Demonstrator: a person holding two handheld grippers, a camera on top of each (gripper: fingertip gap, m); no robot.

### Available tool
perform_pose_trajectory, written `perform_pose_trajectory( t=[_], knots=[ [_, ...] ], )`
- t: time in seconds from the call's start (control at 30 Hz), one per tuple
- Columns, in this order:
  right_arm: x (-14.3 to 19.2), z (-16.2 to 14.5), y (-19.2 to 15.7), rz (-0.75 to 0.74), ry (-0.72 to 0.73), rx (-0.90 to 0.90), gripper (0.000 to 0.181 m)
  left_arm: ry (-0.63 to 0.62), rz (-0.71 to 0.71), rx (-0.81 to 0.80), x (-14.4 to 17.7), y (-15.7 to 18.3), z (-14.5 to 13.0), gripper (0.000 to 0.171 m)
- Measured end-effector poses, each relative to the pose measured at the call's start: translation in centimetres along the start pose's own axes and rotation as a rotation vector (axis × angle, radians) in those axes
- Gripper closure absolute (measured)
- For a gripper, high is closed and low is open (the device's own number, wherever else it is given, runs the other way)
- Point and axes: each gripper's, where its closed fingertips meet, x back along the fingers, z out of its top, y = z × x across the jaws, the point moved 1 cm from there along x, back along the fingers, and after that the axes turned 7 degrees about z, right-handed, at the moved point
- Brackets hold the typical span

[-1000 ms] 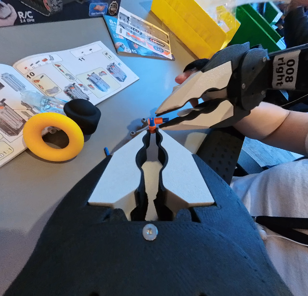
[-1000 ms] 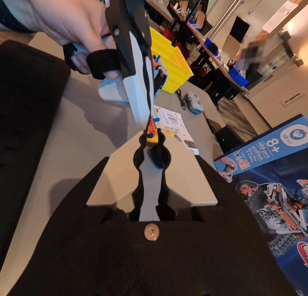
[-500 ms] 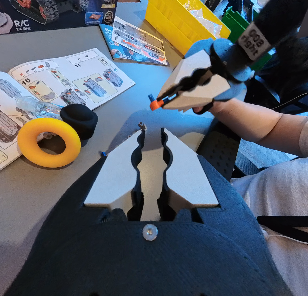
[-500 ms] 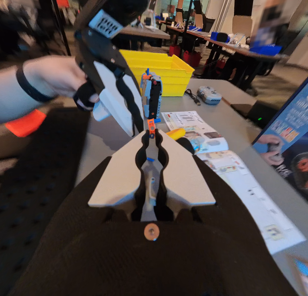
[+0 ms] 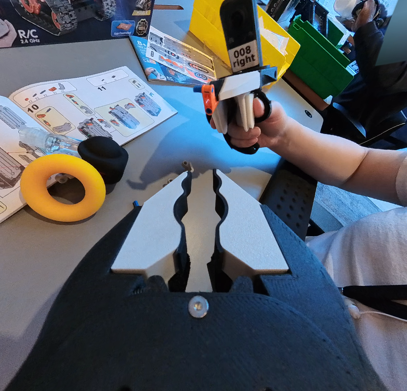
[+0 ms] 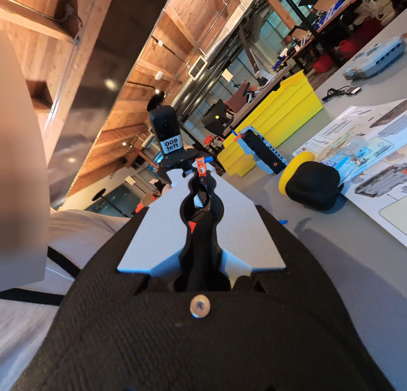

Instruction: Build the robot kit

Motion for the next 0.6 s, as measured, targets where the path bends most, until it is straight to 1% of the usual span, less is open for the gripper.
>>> perform_pose_trajectory(
  t=[0.17, 0.27, 0.47, 0.6],
  knots=[
    [-0.1, 0.0, -0.1, 0.052, 0.029, -0.079, 0.177, 0.017, 0.003, -0.007, 0.2, 0.1, 0.3, 0.154],
    [-0.2, 0.1, -0.3, 0.070, 0.045, -0.111, 0.177, 0.040, -0.018, 0.012, 0.1, 0.3, 0.8, 0.154],
    [-0.7, 0.2, -0.8, 0.132, 0.099, -0.219, 0.177, 0.180, -0.096, 0.086, -0.4, 1.0, 3.3, 0.150],
    [-1.3, -0.4, -0.8, 0.139, 0.092, -0.236, 0.177, 0.246, -0.143, 0.117, -0.7, 1.4, 4.4, 0.156]
  ],
)
